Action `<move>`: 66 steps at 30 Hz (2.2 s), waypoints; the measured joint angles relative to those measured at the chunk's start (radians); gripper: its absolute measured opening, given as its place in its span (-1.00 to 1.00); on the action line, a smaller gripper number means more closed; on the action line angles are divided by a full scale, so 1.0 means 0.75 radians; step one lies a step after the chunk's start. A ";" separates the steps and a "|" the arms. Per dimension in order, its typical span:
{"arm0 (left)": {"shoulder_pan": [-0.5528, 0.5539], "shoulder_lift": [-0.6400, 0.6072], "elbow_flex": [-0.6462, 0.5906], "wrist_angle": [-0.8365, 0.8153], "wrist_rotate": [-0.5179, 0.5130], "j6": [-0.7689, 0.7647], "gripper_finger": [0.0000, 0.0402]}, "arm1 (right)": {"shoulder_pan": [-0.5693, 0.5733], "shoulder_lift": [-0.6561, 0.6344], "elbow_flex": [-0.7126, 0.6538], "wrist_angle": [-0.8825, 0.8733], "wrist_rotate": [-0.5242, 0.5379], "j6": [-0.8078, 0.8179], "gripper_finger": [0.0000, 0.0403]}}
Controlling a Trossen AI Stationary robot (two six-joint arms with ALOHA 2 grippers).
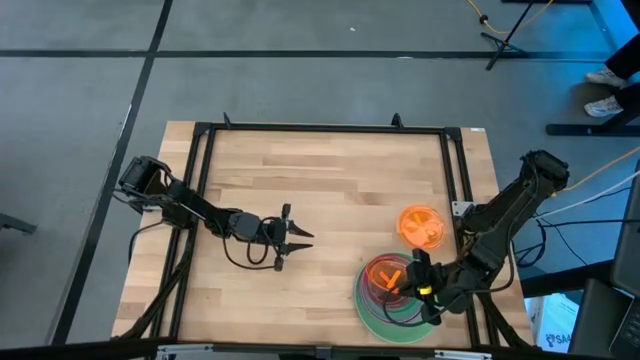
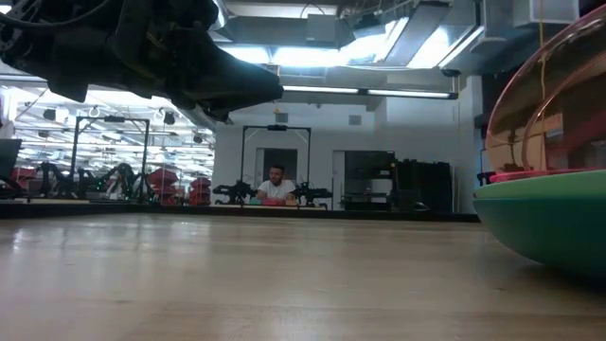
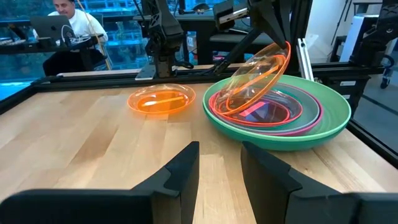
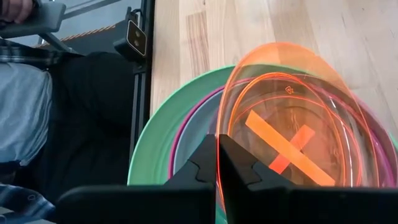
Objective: Stack plastic plates
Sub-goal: Stack the top orange plate on top of the red plate, then stack the orange plate on top of the orange plate
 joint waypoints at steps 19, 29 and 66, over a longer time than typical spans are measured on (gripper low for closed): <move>0.000 0.000 0.000 0.010 0.000 0.008 -0.44 | -0.001 0.000 0.000 0.009 0.011 -0.021 -0.26; 0.000 0.000 0.000 0.010 0.000 0.002 -0.44 | -0.032 0.000 0.000 0.006 0.012 -0.052 -0.23; 0.000 0.000 0.000 0.010 0.000 -0.012 -0.44 | -0.766 0.000 0.000 -0.506 0.140 -0.141 -0.23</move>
